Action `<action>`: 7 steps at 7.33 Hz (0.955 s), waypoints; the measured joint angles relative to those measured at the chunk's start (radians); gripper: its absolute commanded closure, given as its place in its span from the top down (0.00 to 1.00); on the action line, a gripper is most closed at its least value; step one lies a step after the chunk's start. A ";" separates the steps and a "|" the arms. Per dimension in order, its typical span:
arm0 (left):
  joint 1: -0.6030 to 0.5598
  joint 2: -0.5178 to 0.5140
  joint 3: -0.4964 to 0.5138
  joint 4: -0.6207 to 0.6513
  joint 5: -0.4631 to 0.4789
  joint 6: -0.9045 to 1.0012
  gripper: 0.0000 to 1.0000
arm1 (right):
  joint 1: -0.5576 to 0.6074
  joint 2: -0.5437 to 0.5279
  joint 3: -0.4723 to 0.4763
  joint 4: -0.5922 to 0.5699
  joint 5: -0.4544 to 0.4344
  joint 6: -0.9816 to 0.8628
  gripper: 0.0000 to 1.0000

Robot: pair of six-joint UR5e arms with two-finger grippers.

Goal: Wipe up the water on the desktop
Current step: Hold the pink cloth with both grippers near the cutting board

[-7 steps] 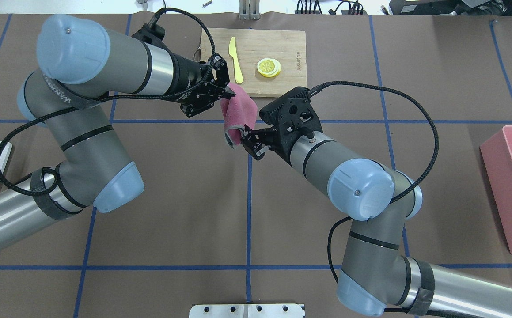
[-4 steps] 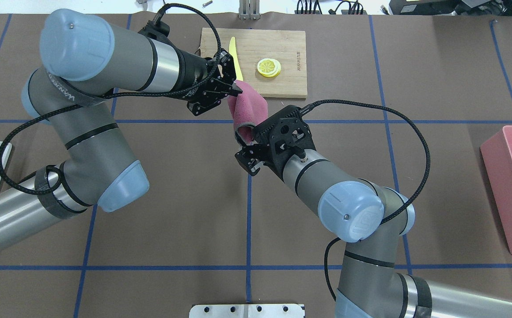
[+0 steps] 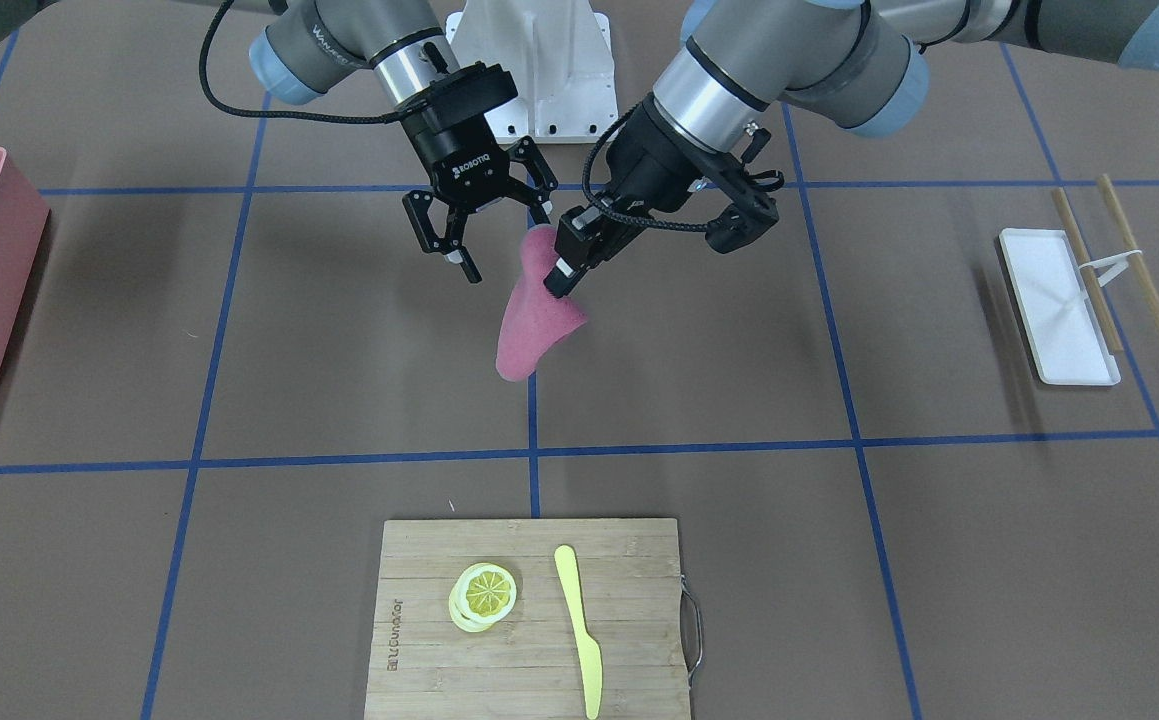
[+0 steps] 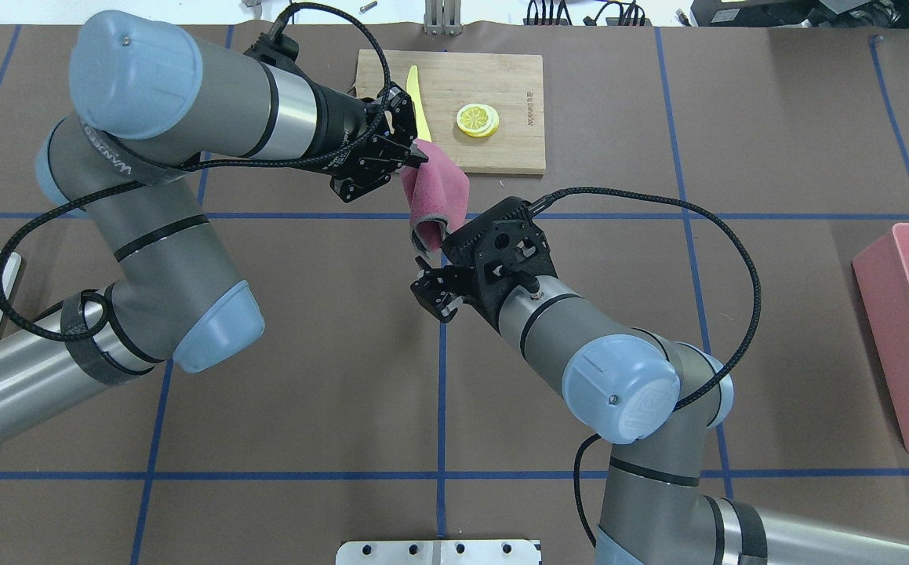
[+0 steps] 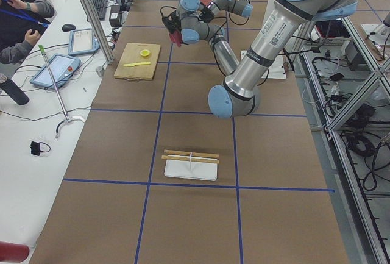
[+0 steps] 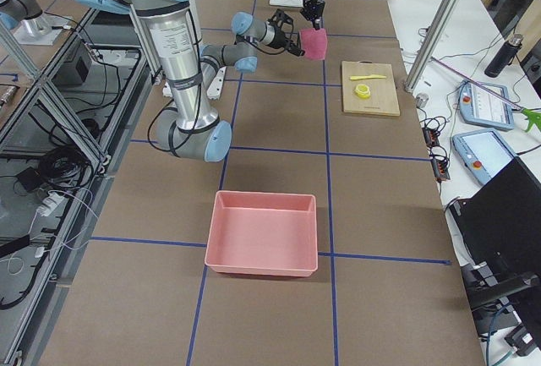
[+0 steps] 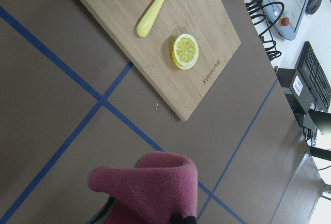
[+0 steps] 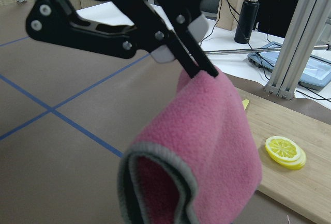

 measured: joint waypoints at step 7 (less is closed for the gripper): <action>0.005 -0.036 -0.054 0.116 0.057 -0.064 0.00 | -0.013 -0.002 0.009 0.001 -0.037 0.011 0.99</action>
